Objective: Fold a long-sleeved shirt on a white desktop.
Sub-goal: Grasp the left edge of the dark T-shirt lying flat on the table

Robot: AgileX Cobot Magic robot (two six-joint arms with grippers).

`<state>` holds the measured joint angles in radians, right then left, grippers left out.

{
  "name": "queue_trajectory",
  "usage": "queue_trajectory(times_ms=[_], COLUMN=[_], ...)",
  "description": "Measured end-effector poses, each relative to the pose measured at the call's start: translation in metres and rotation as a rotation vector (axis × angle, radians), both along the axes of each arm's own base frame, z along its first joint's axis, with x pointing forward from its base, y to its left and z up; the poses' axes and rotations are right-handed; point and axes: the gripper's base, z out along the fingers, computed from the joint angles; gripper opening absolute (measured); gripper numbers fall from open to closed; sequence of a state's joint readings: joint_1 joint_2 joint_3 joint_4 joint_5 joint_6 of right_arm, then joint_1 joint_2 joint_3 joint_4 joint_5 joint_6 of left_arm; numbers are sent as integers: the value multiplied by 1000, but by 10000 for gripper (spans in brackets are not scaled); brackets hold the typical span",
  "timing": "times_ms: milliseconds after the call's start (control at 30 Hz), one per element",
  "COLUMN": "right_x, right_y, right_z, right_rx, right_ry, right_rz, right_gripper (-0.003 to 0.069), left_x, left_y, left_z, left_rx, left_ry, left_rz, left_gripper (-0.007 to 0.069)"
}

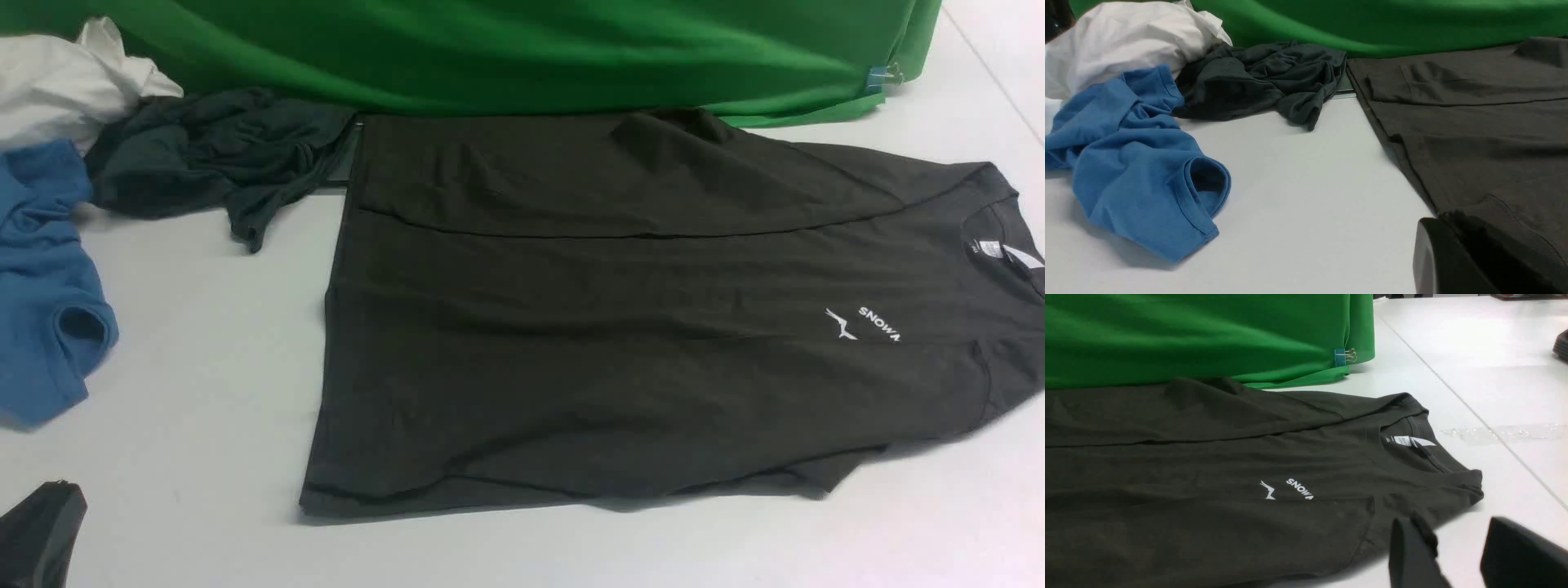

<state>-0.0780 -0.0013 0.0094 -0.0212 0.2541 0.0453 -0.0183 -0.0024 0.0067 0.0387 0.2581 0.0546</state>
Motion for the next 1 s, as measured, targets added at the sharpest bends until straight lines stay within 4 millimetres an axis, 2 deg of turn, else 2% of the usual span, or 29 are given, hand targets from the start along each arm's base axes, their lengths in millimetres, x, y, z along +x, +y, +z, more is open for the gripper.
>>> queue_trajectory(times_ms=[1000], right_x=[0], right_y=[0], right_z=[0], right_rx=[0], right_ry=[0], right_rz=[0], right_gripper=[241], left_x=[0], left_y=[0], left_z=[0], left_rx=[37], left_ry=[0], left_rz=[-3], left_gripper=[38])
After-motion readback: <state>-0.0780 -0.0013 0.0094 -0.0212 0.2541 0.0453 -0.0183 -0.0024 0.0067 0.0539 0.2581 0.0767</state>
